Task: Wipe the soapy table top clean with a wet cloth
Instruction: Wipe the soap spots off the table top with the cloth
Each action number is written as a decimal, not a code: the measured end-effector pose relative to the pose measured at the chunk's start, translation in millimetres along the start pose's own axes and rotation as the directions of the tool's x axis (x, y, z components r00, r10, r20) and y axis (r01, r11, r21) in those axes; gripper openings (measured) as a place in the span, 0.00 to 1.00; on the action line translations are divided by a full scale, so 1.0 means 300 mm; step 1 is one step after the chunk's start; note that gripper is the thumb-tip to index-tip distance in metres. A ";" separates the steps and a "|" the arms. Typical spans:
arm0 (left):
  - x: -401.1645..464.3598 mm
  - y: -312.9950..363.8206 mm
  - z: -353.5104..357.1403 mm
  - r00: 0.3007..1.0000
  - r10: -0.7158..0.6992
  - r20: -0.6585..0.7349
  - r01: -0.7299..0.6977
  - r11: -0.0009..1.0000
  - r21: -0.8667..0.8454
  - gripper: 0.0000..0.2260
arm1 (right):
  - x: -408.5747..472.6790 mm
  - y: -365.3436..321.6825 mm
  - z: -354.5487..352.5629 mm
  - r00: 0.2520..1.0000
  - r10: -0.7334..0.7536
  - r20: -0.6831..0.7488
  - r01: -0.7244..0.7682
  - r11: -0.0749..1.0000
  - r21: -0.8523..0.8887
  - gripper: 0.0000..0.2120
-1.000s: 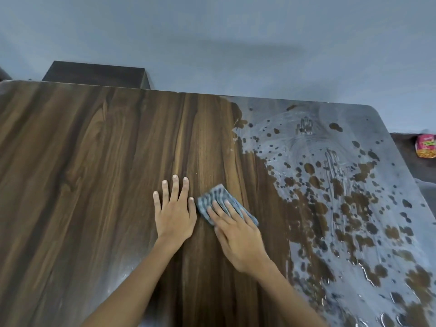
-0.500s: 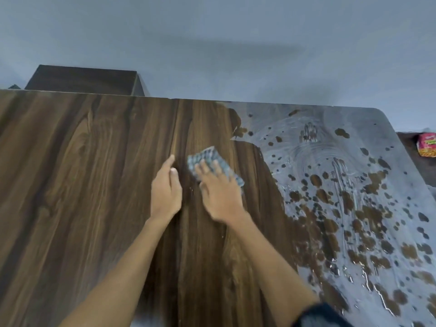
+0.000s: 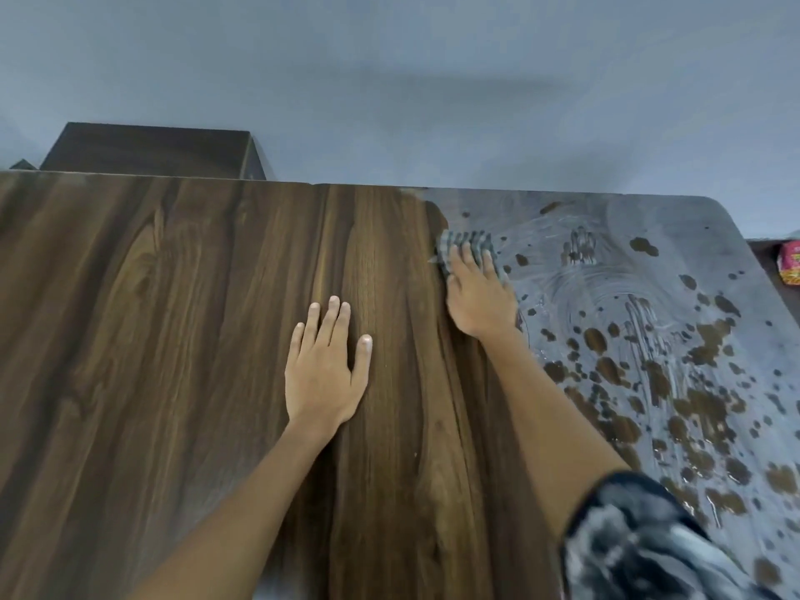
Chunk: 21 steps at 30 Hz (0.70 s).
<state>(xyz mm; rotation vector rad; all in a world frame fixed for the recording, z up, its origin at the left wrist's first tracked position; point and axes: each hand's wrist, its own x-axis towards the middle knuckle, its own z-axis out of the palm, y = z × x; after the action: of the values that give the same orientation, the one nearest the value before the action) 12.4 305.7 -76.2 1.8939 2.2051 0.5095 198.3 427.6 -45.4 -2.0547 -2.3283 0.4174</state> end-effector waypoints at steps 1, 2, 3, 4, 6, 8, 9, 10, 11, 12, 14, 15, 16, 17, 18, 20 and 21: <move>-0.002 0.004 -0.004 1.000 -0.003 -0.005 0.003 1.000 -0.026 0.28 | 0.046 -0.049 -0.003 1.000 -0.001 -0.001 0.001 1.000 -0.005 0.24; -0.006 0.008 -0.010 1.000 -0.007 -0.015 0.006 0.998 -0.060 0.29 | 0.069 -0.103 0.008 0.999 -0.036 -0.010 0.036 0.999 -0.010 0.25; -0.010 0.011 -0.016 0.999 -0.011 -0.031 0.009 0.996 -0.091 0.29 | 0.065 -0.153 0.018 0.994 -0.103 -0.024 0.103 0.995 -0.004 0.24; -0.014 0.012 -0.023 0.998 -0.016 -0.054 0.010 0.994 -0.112 0.29 | 0.036 -0.193 0.034 0.982 -0.189 -0.025 0.190 0.982 0.014 0.24; -0.018 0.012 -0.032 0.996 -0.026 -0.086 0.013 0.990 -0.141 0.31 | -0.080 -0.221 0.060 0.922 -0.386 0.004 0.385 0.921 0.065 0.23; -0.019 0.012 -0.039 0.996 -0.034 -0.083 0.020 0.986 -0.167 0.33 | -0.234 -0.179 0.067 0.847 -0.529 0.054 0.525 0.848 0.074 0.24; -0.019 0.012 -0.039 0.997 -0.022 -0.070 0.010 0.987 -0.162 0.34 | -0.303 -0.131 0.071 0.825 -0.559 0.081 0.555 0.829 0.063 0.24; -0.016 0.013 -0.035 0.999 0.006 -0.050 -0.013 0.990 -0.142 0.34 | -0.355 -0.074 0.069 0.825 -0.556 0.102 0.553 0.831 0.056 0.23; -0.013 0.013 -0.030 0.999 0.042 -0.025 -0.044 0.993 -0.113 0.34 | -0.386 -0.011 0.065 0.840 -0.532 0.108 0.530 0.847 0.042 0.23; -0.014 0.011 -0.026 0.997 0.079 0.003 -0.079 0.993 -0.083 0.34 | -0.388 0.043 0.054 0.864 -0.494 0.099 0.494 0.869 0.023 0.23; -0.005 0.008 -0.012 0.988 0.143 0.060 -0.142 0.989 -0.028 0.33 | -0.299 0.126 0.021 0.926 -0.372 0.068 0.373 0.928 -0.007 0.23; 0.001 0.007 -0.007 0.982 0.169 0.087 -0.170 0.985 0.006 0.33 | -0.217 0.146 0.005 0.951 -0.303 0.052 0.304 0.953 -0.008 0.23; 0.008 0.005 -0.003 0.976 0.189 0.112 -0.194 0.980 0.042 0.33 | -0.124 0.159 -0.011 0.970 -0.240 0.021 0.241 0.970 -0.021 0.23; 0.013 0.005 -0.001 0.970 0.205 0.134 -0.216 0.973 0.076 0.33 | -0.030 0.159 -0.027 0.982 -0.188 -0.013 0.187 0.981 -0.041 0.23; 0.019 0.005 0.001 0.965 0.214 0.151 -0.231 0.967 0.106 0.33 | 0.065 0.148 -0.038 0.989 -0.142 -0.038 0.140 0.989 -0.048 0.24; 0.027 0.005 0.003 0.960 0.218 0.177 -0.244 0.959 0.146 0.33 | 0.226 0.088 -0.037 0.996 -0.070 -0.049 0.069 0.997 -0.028 0.24; 0.030 0.003 0.003 0.959 0.215 0.182 -0.244 0.957 0.155 0.33 | 0.284 0.042 -0.028 0.996 -0.064 -0.054 0.063 0.998 -0.020 0.24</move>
<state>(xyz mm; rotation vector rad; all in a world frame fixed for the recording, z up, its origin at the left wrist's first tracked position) 12.2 314.9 -76.0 2.2126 1.9951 0.1871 200.2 513.9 -54.1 -1.9665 -2.3669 0.3353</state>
